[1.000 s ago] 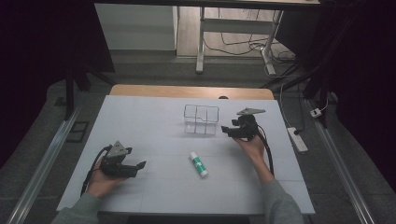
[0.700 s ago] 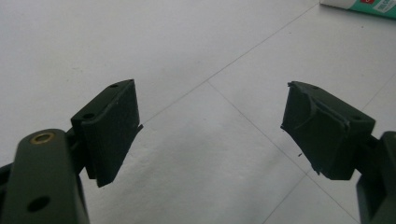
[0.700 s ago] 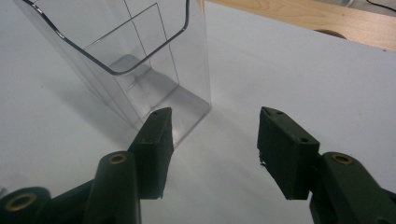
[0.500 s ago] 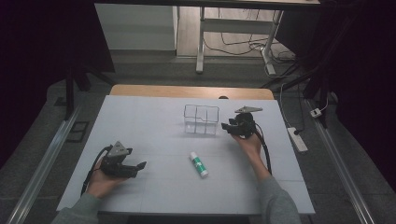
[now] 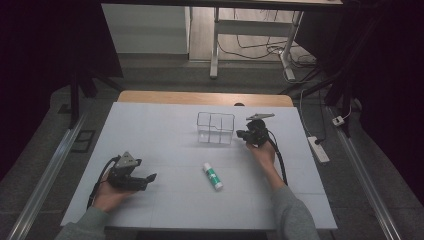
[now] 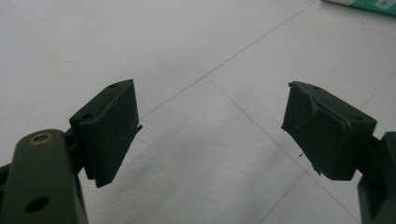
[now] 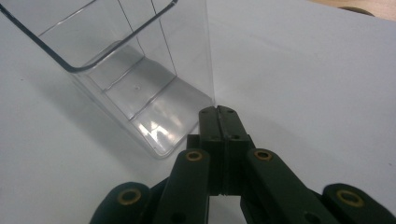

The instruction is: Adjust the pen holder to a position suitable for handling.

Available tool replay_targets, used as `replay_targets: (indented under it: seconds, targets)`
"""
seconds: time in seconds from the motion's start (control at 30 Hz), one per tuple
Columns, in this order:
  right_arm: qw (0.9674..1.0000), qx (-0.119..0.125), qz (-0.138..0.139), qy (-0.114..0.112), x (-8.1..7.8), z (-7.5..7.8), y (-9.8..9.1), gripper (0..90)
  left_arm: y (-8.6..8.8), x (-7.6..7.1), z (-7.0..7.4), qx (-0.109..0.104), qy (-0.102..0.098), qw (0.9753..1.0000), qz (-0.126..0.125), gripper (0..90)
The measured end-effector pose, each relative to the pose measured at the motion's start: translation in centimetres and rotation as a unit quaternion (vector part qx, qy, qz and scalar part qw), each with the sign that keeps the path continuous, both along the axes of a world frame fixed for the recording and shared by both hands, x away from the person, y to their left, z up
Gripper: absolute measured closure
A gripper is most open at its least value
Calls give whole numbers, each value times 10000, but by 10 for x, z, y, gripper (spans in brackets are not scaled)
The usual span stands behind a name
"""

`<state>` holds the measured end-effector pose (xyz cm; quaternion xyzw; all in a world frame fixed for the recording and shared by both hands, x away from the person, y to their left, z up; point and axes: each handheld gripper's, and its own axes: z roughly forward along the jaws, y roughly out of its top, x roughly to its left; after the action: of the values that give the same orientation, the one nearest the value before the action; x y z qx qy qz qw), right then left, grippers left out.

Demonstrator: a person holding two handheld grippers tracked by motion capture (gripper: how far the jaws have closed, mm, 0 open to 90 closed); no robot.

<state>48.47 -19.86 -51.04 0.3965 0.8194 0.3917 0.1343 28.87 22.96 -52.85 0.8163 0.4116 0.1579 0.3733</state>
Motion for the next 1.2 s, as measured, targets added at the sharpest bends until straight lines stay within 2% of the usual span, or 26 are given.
replay_targets:
  seconds: [0.47,0.57,0.67,1.07,1.2]
  targets:
    - [9999,-50,82,45,3,-1,13,893,-1,0,0,13,-12,10000,0,183]
    - [9999,-145,15,34,3,0,15,893,-1,0,-1,11,-9,10000,1,183]
    - [9999,-38,-54,84,4,0,15,893,-1,0,-1,14,0,10000,4,183]
    - [9999,-77,69,-5,6,0,26,893,-2,0,-2,50,18,10000,-3,183]
    - [9998,-158,105,-62,6,-1,30,893,-2,0,-2,45,22,10000,8,183]
